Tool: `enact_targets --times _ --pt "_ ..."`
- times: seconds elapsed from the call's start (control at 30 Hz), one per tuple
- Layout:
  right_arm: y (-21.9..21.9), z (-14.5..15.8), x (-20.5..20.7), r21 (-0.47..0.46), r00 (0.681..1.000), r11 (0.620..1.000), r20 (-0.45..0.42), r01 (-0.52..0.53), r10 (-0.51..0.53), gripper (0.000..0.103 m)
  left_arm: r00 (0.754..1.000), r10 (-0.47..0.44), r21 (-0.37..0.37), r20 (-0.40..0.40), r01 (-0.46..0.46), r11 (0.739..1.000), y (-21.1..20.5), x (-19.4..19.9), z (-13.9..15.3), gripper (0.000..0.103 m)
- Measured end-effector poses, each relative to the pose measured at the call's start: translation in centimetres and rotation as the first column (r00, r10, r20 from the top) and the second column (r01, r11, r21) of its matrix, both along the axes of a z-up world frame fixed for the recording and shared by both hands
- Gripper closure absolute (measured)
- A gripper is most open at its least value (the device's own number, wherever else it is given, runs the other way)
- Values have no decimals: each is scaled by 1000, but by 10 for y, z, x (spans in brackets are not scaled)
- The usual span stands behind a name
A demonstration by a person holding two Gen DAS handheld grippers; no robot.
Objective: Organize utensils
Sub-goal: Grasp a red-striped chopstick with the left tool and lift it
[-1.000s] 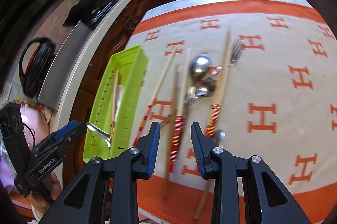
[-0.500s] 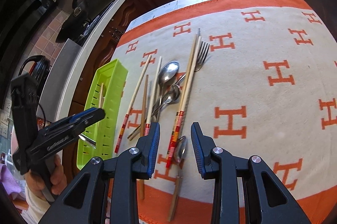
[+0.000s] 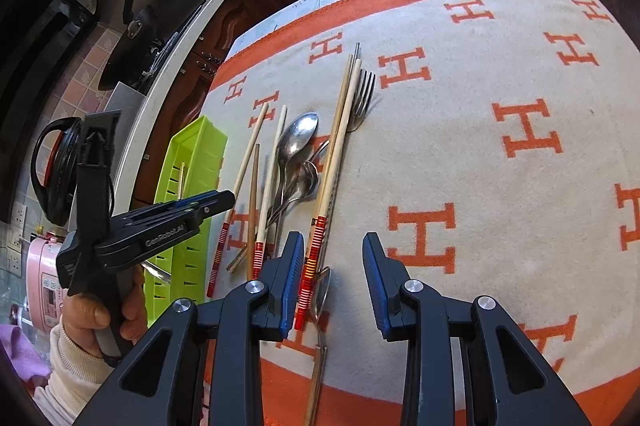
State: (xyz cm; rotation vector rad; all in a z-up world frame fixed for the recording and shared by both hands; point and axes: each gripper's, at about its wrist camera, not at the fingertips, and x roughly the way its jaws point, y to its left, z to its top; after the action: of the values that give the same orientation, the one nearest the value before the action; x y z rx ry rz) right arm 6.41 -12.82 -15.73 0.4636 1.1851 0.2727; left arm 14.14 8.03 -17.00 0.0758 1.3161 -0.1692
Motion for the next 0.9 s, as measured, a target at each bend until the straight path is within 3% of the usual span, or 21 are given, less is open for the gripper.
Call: enact_targets --times 0.33,0.63,0.73,0.9 --pt "-3 -13 6 14 1000 1000 -26 8 -8 71 1000 -18 51 -8 18 999 -7 9 -11 85" --pt "-6 -19 8 21 999 1000 -36 15 -14 71 998 -46 48 -39 48 998 -12 24 -12 85" --pt "-5 -19 8 21 999 1000 -36 12 -11 71 998 -48 20 -45 49 999 -13 28 -12 95" --pt "-1 -21 8 20 999 1000 -37 5 -4 71 999 -29 -4 -31 29 1000 -13 25 -12 100"
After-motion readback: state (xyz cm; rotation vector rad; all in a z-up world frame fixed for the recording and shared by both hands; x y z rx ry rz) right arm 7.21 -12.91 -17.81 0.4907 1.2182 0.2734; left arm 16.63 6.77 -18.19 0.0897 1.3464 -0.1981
